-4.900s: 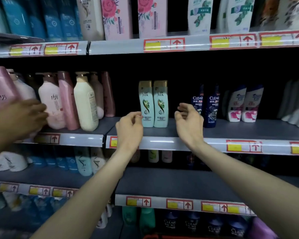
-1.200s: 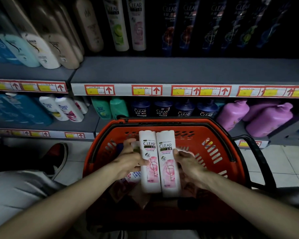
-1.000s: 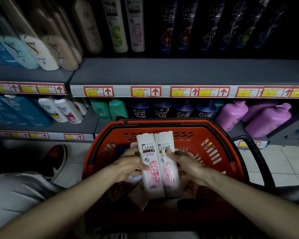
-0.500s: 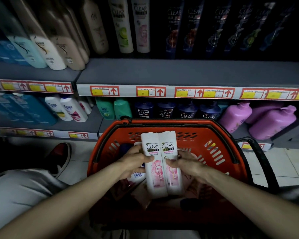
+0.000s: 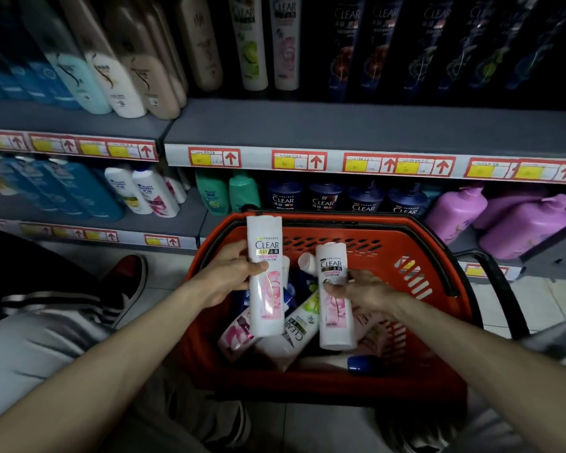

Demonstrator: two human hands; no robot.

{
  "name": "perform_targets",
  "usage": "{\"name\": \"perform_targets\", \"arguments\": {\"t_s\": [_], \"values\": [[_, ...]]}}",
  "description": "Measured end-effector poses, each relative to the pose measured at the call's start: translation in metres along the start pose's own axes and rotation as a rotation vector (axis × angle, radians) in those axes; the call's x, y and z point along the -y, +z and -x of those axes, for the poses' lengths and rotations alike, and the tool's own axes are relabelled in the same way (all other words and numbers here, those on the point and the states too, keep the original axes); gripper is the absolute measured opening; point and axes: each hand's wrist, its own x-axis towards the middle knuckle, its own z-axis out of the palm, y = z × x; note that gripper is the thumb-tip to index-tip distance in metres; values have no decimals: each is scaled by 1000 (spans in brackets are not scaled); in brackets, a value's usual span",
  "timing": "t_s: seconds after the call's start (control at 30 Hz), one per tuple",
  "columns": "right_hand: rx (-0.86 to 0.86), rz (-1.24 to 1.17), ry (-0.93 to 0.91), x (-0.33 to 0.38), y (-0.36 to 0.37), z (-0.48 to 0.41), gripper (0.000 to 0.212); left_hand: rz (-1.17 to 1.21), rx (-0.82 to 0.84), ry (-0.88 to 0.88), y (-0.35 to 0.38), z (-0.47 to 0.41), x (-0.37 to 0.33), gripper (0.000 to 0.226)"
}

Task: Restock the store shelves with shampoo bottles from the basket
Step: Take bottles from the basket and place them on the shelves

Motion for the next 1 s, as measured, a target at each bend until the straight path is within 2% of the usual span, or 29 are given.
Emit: {"name": "perform_targets", "arguments": {"t_s": [0.1,0.2,0.27,0.33,0.4,0.43,0.5,0.6,0.73,1.0], "values": [[19,22,33,-3,0,-1,50,-7,2,9,-4,2,2,39],[-63,252,-14,-7,6,-3,53,-9,-3,42,-6,2,-2,40],[-260,468,-150,-8,12,-3,61,-3,5,77,-7,1,-7,43],[-381,618,-433,-2,17,-2,67,14,16,100,-8,0,-11,45],[-213,757,-695,5,26,-3,56,22,25,111,-8,0,-13,46],[-86,802,-729,6,32,-5,48,20,28,115,-7,0,-13,46],[97,886,-612,8,46,-9,41,6,34,112,-6,1,-13,47],[188,1034,-452,17,49,-18,45,-27,42,92,-7,2,-10,50],[243,1291,-474,19,44,-28,71,-40,27,74,-16,5,-4,51],[121,942,-594,3,29,-25,68,-49,44,108,-29,8,-13,49]]}}
